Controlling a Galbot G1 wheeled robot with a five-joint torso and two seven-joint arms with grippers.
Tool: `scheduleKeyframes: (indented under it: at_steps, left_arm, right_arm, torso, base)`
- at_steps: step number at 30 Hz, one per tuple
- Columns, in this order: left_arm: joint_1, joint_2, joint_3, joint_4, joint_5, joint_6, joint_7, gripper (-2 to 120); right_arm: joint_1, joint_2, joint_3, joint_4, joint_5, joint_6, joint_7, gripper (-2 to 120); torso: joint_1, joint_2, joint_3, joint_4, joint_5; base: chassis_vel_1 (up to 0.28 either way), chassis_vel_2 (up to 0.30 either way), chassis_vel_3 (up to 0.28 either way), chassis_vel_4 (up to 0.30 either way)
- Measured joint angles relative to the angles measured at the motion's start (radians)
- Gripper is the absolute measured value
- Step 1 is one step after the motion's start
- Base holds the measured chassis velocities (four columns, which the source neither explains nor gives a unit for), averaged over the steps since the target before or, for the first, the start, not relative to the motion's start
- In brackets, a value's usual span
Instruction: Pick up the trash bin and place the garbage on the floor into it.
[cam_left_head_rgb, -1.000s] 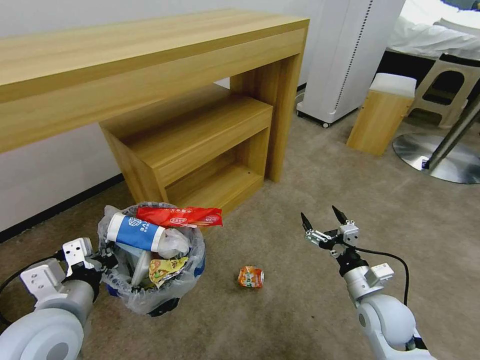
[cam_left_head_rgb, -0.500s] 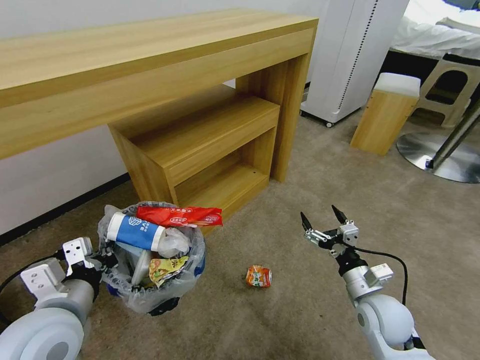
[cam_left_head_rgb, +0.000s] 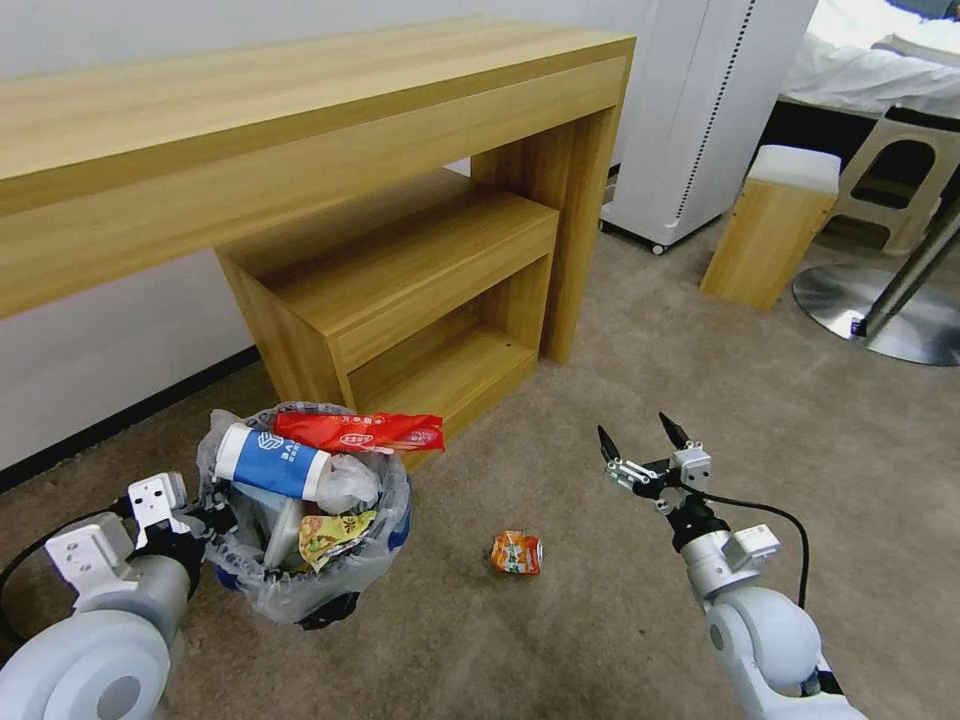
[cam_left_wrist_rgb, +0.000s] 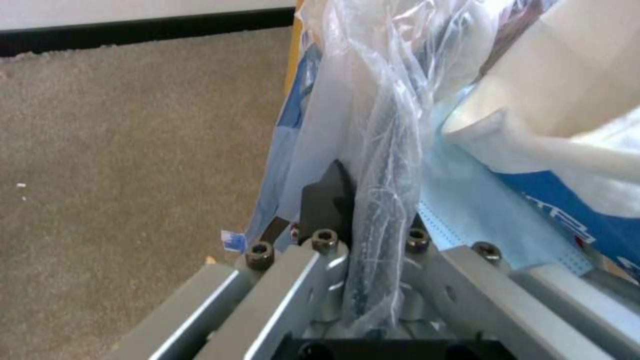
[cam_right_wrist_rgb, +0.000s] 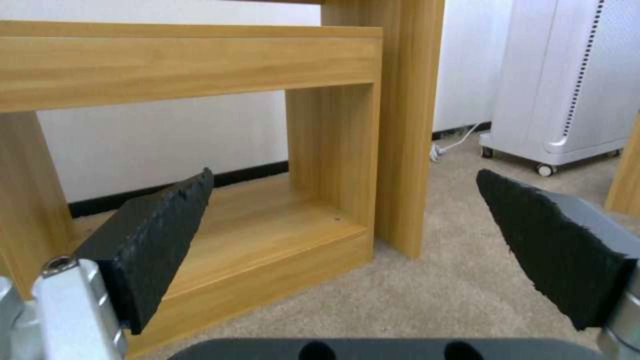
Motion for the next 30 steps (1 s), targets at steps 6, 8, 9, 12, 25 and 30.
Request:
scheduleKeyframes:
  at_steps: [6,8,9,12,25,30]
  left_arm:
    - [0.008,-0.003,0.0,0.003,0.007,0.001,0.0,1]
    - [0.011,-0.003,0.0,0.003,0.009,0.002,0.0,1]
    - [0.013,-0.003,0.001,0.003,0.01,0.003,-0.001,1]
    - [0.017,-0.003,0.001,0.003,0.012,0.005,-0.005,1]
    - [0.029,-0.011,0.014,-0.002,0.028,0.008,-0.011,1]
    - [0.028,-0.01,0.019,-0.004,0.03,0.009,-0.011,1]
  right_arm:
    - [0.006,0.003,-0.025,-0.013,-0.003,-0.005,0.017,100]
    - [0.006,0.003,-0.031,-0.015,-0.009,-0.015,0.022,100]
    - [0.006,0.002,-0.037,-0.016,-0.015,-0.029,0.027,100]
    - [0.005,-0.001,-0.055,-0.02,-0.038,-0.073,0.055,100]
    - [0.064,-0.009,-0.198,-0.076,-0.058,-0.518,0.193,100]
    - [0.115,-0.018,-0.214,-0.135,-0.054,-0.576,0.154,100]
  torso:
    - [0.0,0.0,0.0,0.0,0.0]
    - [0.0,0.0,0.0,0.0,-0.0001]
    - [0.0,0.0,0.0,0.0,-0.0003]
    - [0.0,0.0,0.0,0.0,0.0]
    - [0.0,0.0,0.0,0.0,-0.0001]
    - [0.0,0.0,0.0,0.0001,0.0]
  base:
    - [-0.091,0.094,0.093,-0.079]
    - [-0.129,0.141,0.148,-0.144]
    - [-0.102,0.141,0.072,-0.109]
    - [-0.063,0.07,0.048,-0.094]
    - [0.0,0.0,0.0,0.0]
    - [0.0,0.0,0.0,0.0]
